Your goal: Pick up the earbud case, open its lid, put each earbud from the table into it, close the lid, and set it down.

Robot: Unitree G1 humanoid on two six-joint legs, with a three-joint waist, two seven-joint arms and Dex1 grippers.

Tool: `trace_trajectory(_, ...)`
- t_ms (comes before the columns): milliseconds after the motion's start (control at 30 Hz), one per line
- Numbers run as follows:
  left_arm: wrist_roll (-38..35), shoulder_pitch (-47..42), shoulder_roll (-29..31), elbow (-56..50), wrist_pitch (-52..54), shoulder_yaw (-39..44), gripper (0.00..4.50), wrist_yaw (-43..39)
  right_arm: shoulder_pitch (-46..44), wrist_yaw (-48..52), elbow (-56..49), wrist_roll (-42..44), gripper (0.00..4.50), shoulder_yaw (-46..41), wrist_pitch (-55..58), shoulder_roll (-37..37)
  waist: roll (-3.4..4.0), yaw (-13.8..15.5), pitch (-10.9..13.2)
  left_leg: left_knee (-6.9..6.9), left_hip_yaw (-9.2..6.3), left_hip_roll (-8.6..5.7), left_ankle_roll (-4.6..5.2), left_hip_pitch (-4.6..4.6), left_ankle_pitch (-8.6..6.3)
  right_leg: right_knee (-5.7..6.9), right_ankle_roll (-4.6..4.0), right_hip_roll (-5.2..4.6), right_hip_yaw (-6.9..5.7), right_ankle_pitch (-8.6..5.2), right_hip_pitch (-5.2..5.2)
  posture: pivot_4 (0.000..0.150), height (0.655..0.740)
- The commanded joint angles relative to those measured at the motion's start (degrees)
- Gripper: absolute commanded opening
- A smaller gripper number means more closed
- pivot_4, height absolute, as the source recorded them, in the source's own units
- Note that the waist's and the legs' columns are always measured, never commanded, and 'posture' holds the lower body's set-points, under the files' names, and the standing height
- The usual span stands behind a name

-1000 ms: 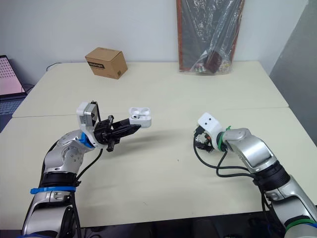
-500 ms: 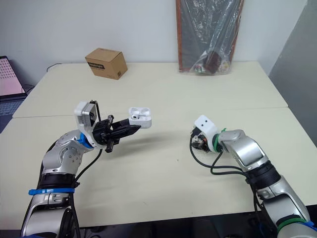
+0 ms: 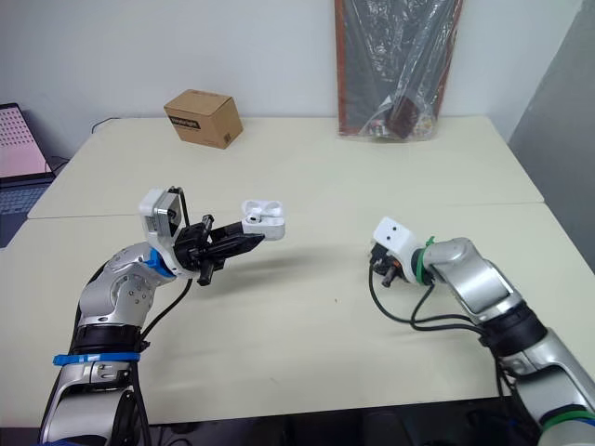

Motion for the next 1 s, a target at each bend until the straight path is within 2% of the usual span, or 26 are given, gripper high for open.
trace_trajectory(33, -2.0, -0.5, -0.1, -3.0, -0.1, 1.4, 0.81, 0.0, 0.6, 6.4, -4.0, -1.9, 0.39, 1.2, -8.8, -2.2, 0.00, -0.1, 0.0, 0.00, 0.00, 0.00, 0.00, 0.00, 0.00, 0.00, 0.00, 0.00, 0.00, 0.00, 0.00, 0.150, 0.7400)
trace_trajectory(400, -3.0, 2.2, -0.2, -6.7, 0.5, 0.8, 0.81, -0.3, 3.3, 22.5, -5.5, -5.3, 0.39, 3.3, -20.7, -8.3, -0.01, 0.0, 0.0, 0.03, 0.03, 0.00, 0.00, 0.07, 0.00, 0.02, 0.04, 0.00, 0.04, -0.02, 0.04, 0.150, 0.7400)
trace_trajectory(1000, -3.6, 3.5, -0.2, -8.8, 1.8, 0.6, 0.81, 0.4, 5.1, 25.1, -3.4, -9.3, 0.39, 2.8, -22.5, -6.0, -0.01, 0.0, 0.0, 0.08, 0.03, 0.00, -0.01, 0.11, 0.01, 0.06, -0.01, 0.00, 0.05, 0.01, 0.08, 0.150, 0.7400)
